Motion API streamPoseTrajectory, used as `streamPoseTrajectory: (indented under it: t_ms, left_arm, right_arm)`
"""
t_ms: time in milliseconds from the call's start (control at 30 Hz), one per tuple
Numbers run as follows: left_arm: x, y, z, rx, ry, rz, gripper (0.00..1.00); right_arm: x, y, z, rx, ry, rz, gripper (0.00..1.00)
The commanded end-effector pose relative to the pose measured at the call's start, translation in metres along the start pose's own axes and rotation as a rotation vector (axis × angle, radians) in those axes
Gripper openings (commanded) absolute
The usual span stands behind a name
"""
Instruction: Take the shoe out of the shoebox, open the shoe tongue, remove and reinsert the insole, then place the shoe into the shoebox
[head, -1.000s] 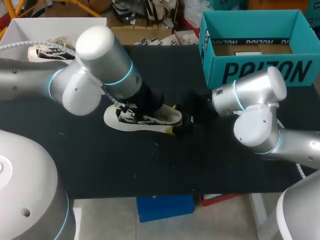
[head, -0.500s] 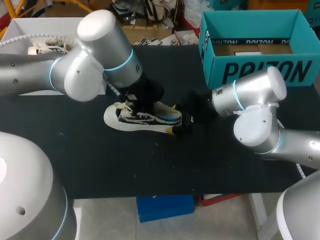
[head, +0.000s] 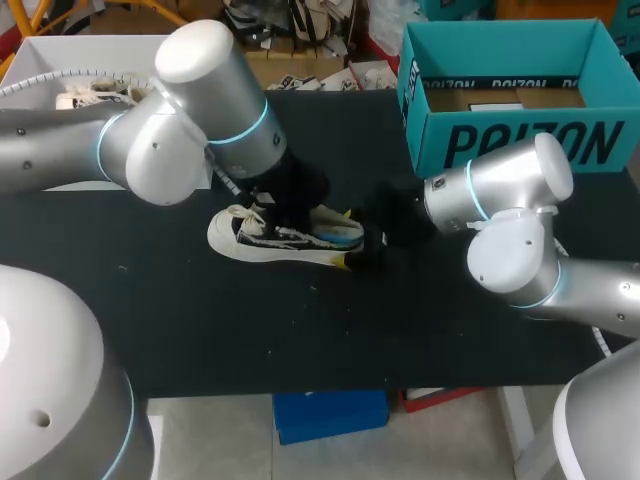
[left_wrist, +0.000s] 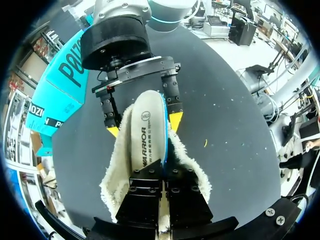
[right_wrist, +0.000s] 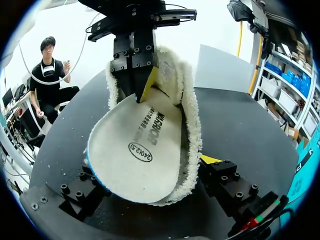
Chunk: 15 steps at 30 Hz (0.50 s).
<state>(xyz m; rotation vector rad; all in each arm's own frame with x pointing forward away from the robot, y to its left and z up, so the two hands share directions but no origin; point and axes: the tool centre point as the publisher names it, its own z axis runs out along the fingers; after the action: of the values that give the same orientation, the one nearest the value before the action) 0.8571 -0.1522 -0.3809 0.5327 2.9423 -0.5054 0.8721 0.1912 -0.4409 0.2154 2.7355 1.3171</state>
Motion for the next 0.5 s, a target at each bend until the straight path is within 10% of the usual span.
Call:
streamPoseTrajectory:
  t_ms: [33, 500]
  left_arm:
    - [0.003, -0.005, 0.01, 0.02, -0.038, 0.017, 0.0]
    - [0.019, -0.007, 0.027, -0.01, -0.236, 0.066, 0.41]
  right_arm:
    - [0.0, -0.001, 0.003, 0.004, -0.001, 0.001, 0.0]
    - [0.0, -0.001, 0.003, 0.004, -0.001, 0.001, 0.0]
